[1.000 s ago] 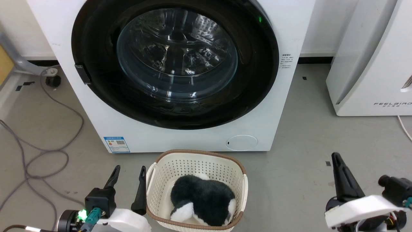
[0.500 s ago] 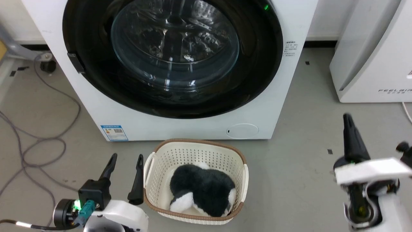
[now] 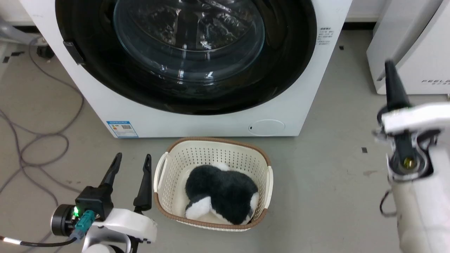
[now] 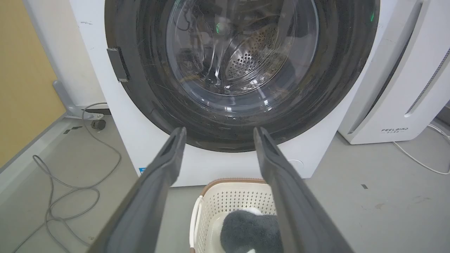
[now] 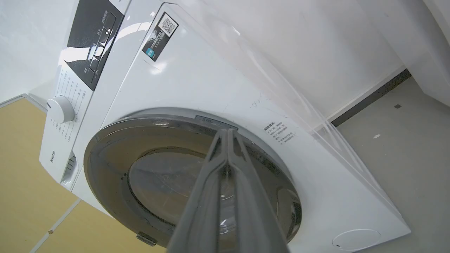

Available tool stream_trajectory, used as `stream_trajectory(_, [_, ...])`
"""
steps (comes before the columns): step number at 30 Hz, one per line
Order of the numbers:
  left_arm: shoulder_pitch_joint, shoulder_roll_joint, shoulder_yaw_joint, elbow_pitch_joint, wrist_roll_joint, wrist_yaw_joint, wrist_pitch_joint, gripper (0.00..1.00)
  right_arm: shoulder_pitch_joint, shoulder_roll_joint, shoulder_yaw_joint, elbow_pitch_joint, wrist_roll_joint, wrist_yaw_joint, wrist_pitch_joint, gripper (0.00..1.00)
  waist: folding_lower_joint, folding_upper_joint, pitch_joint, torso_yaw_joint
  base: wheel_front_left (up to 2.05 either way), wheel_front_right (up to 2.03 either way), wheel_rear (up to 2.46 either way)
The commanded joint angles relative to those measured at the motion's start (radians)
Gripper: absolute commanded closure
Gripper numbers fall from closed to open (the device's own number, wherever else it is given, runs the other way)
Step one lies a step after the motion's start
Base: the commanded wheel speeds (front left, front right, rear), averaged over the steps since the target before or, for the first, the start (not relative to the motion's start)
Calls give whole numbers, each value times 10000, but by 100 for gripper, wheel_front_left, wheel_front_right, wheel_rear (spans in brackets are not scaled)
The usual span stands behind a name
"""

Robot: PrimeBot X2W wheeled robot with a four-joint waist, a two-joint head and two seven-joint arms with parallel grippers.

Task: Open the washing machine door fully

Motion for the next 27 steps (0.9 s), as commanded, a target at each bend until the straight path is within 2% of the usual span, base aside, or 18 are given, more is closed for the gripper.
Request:
stream_trajectory(1, [-235,56,9,-49,-75,-75,-115,0,-680,-142,79,351,394,5,75,100,-1,0,129,20,0,0,0])
stream_trajectory(9, [-546,164,3,-133,-215,-190,-270,0,-3051,-540,561,2042,1201,5,463,100,-1,0,607,132,0,0,0])
stream_trajectory(20, [-913,236,-4,-257,-402,-341,-485,0,-6168,-912,1981,4745,1361,6,1566,100,-1,0,1238,344,0,0,0])
stream_trajectory(27, [-1080,238,14,-262,-508,-416,-603,0,-7374,-981,2632,5647,1508,6,2400,100,-1,0,1571,439,0,0,0])
